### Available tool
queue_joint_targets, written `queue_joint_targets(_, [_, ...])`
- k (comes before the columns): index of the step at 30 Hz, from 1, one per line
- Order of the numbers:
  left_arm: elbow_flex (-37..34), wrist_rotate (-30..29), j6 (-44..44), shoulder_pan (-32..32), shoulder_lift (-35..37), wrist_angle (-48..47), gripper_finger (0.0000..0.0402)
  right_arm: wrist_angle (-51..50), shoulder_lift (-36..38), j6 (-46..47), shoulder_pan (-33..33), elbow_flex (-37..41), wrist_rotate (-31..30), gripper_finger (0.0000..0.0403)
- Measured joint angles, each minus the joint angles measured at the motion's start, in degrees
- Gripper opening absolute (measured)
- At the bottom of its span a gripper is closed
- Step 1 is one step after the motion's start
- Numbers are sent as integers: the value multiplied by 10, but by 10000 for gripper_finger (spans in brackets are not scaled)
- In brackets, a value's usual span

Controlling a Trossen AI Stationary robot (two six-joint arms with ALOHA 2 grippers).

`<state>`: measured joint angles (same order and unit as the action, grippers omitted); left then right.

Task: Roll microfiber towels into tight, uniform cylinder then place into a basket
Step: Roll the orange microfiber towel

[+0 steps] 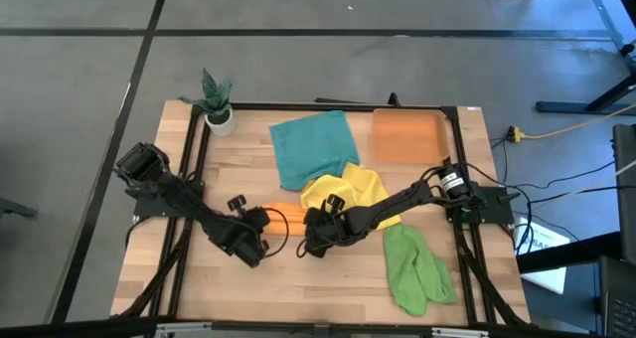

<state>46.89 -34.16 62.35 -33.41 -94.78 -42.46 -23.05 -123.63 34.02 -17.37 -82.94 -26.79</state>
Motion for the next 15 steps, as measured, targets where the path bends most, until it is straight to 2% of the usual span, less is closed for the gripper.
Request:
queue_joint_targets(7, [13, 15, 0, 17, 15, -41, 68, 0, 0, 0, 0, 0, 1, 5])
queue_joint_targets(12, [40, 7, 0, 14, 56, -93, 69, -1, 0, 0, 0, 0, 8, 5])
queue_joint_targets(15, [50, 2, -11, 7, 86, -92, 69, -1, 0, 0, 0, 0, 9, 5])
